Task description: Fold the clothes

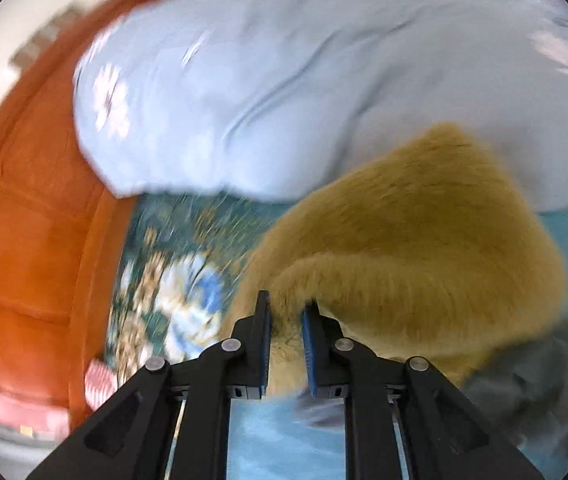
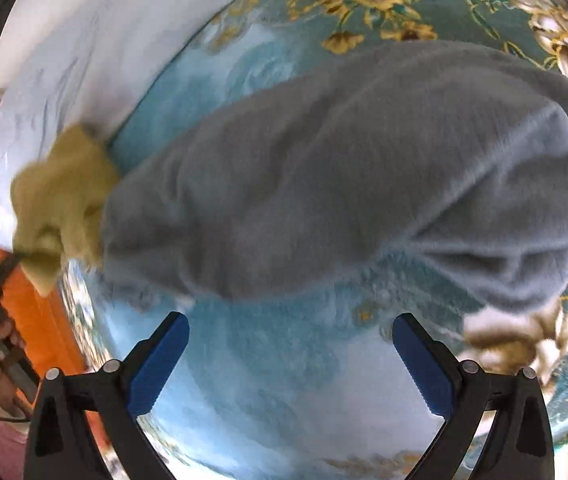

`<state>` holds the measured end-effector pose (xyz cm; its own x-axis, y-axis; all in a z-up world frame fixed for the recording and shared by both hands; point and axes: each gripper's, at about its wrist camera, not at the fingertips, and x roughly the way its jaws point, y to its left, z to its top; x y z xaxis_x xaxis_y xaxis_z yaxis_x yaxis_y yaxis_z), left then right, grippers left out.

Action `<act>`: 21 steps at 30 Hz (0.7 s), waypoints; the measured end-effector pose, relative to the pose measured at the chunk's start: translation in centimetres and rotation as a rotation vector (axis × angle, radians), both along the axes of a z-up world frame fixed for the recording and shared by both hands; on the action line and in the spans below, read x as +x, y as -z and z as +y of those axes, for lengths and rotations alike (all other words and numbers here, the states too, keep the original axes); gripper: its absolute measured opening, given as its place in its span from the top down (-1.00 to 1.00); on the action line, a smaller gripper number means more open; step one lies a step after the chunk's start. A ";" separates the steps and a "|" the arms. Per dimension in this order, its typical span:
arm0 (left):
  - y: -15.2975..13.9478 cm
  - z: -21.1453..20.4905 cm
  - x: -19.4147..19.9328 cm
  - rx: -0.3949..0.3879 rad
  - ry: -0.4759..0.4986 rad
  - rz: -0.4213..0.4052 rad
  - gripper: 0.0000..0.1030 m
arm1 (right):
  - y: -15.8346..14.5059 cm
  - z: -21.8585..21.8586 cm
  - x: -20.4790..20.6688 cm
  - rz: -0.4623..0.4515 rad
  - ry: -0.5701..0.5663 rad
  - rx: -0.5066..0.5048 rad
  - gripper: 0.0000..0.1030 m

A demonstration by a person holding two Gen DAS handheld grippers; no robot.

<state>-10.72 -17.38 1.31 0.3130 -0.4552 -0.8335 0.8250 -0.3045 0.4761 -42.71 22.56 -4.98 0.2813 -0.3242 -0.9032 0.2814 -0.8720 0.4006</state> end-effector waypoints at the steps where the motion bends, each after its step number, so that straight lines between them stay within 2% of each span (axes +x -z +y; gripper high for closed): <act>1: 0.3 -1.1 1.5 0.049 -0.064 0.034 0.69 | 0.6 0.3 -0.4 -0.015 0.039 0.011 -0.94; 3: 0.5 -2.0 4.0 0.135 -0.164 0.139 0.63 | 1.8 0.9 -1.2 -0.044 0.118 0.033 -0.67; 4: 0.5 -1.6 4.7 0.157 -0.181 0.188 0.59 | 2.3 1.3 -1.6 -0.062 0.164 0.033 -0.62; 7: 0.2 1.7 6.4 0.198 -0.200 0.313 0.26 | 3.6 2.5 -2.4 -0.139 0.309 -0.010 -0.14; 9: 0.0 4.5 7.4 0.201 -0.215 0.377 0.19 | 3.8 2.5 -2.6 -0.172 0.353 -0.047 0.58; 11: 0.0 7.8 8.0 0.226 -0.239 0.438 0.15 | 3.3 2.2 -3.0 -0.169 0.362 -0.094 0.85; 14: 1.8 11.5 7.7 0.307 -0.224 0.456 0.15 | 1.1 2.2 -4.2 -0.125 0.359 -0.184 0.87; 16: 3.4 13.5 7.0 0.374 -0.235 0.470 0.15 | -1.0 3.2 -5.2 -0.076 0.405 -0.241 0.88; 18: 4.9 14.3 6.9 0.448 -0.308 0.556 0.15 | -2.8 5.0 -6.4 -0.027 0.470 -0.291 0.90; 21: 7.2 14.7 7.2 0.520 -0.469 0.689 0.11 | -4.5 7.5 -8.1 0.031 0.494 -0.287 0.93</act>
